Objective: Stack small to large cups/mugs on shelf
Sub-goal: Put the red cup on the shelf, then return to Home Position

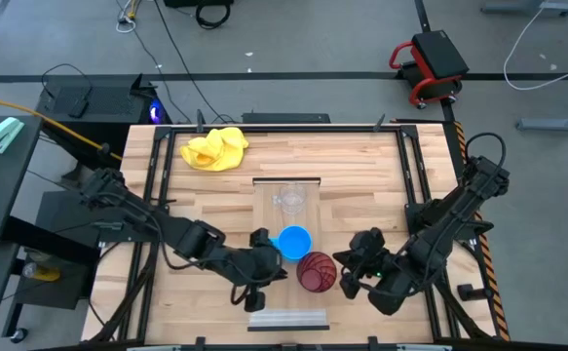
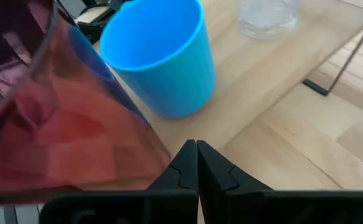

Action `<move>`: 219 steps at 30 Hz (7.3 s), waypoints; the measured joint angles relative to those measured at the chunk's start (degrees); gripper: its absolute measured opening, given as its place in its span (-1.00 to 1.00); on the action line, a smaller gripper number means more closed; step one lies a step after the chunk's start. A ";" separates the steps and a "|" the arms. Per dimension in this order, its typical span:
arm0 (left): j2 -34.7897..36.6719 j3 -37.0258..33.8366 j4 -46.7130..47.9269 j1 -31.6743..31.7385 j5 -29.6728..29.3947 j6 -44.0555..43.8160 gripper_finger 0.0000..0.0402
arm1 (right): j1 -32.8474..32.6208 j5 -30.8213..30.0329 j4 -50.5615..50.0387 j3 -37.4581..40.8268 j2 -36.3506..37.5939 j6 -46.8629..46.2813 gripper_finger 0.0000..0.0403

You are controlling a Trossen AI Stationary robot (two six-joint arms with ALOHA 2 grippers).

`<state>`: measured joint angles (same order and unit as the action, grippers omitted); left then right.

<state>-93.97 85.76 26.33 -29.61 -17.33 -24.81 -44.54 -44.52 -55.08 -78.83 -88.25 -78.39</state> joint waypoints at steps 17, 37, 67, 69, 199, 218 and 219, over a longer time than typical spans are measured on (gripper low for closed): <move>-3.58 -0.03 -4.95 -0.24 1.08 -0.29 -0.82 | 0.16 5.10 9.63 -0.02 -4.30 5.48 -1.00; -3.58 0.00 3.17 -2.68 0.99 -6.11 -0.87 | 1.56 7.11 19.50 -0.02 -6.05 11.60 -1.00; -3.58 0.02 6.89 -3.80 0.43 -8.66 -0.87 | 3.31 10.48 23.79 -0.04 -7.91 15.43 -1.00; -3.58 0.02 6.91 -3.80 0.43 -8.64 -0.87 | 3.52 10.22 23.94 -0.04 -7.91 15.45 -1.00; 93.74 -56.61 -21.73 -2.49 7.94 23.73 -0.88 | 12.97 43.00 82.94 57.32 88.13 69.85 -0.93; 93.74 -78.39 -40.36 -2.31 4.05 13.60 -0.85 | 12.97 38.00 99.57 75.25 88.15 63.97 -0.93; 93.74 -79.18 -41.15 -2.32 3.71 13.31 -0.86 | 12.97 37.39 99.66 75.73 88.15 63.51 -0.93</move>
<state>-0.23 6.58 -14.82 -31.94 -13.62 -11.50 -31.57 -7.13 44.58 -3.10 -0.10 -14.88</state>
